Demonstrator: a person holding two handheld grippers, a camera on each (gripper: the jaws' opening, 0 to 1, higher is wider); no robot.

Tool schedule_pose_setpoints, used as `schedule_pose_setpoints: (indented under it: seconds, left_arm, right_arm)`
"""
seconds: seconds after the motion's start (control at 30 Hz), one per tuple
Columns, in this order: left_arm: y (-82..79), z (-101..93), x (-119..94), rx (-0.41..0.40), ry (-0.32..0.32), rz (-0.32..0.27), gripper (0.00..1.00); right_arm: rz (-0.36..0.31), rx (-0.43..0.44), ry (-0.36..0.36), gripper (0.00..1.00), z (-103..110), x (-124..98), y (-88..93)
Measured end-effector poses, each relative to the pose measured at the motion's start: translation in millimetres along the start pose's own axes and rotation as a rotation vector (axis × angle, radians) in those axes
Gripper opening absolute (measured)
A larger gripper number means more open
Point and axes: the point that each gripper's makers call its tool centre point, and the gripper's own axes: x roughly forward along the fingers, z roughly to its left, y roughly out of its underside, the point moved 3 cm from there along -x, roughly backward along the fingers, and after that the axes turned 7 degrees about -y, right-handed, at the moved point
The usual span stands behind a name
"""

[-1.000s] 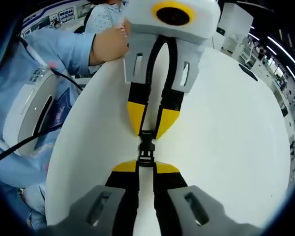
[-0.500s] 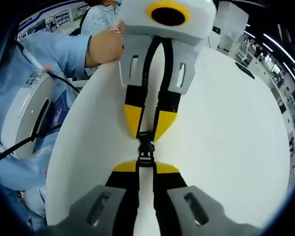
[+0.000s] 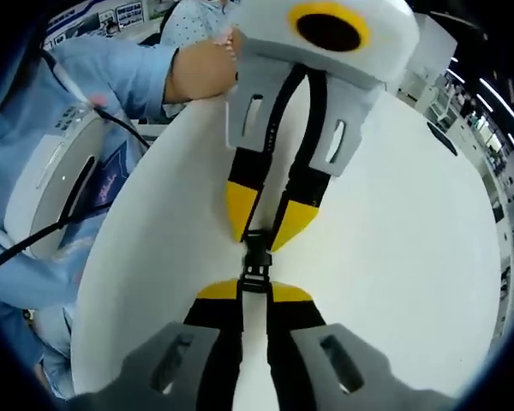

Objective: Snap the two parts of the plastic buckle together until the buckle closes and remains connected.

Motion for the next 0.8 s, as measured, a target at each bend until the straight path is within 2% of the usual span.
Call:
schedule_pose_setpoints:
  seconds: [0.17, 0.47, 0.67, 0.8]
  left_arm:
    - [0.2, 0.2, 0.8, -0.008, 0.002, -0.003, 0.08]
    - [-3.3, 1.7, 1.8, -0.139, -0.041, 0.016, 0.1]
    - [-5.7, 2.7, 6.1, -0.146, -0.077, 0.022, 0.1]
    - [-5.1, 2.3, 7.8, -0.142, -0.077, 0.018, 0.09]
  right_arm:
    - [0.01, -0.006, 0.0, 0.07, 0.1, 0.6, -0.1]
    - [-0.018, 0.074, 0.051, 0.08, 0.7, 0.8, 3.2]
    - [-0.022, 0.102, 0.075, 0.08, 0.4, 1.2, 4.2]
    - [-0.03, 0.104, 0.078, 0.08, -0.9, 1.2, 4.3]
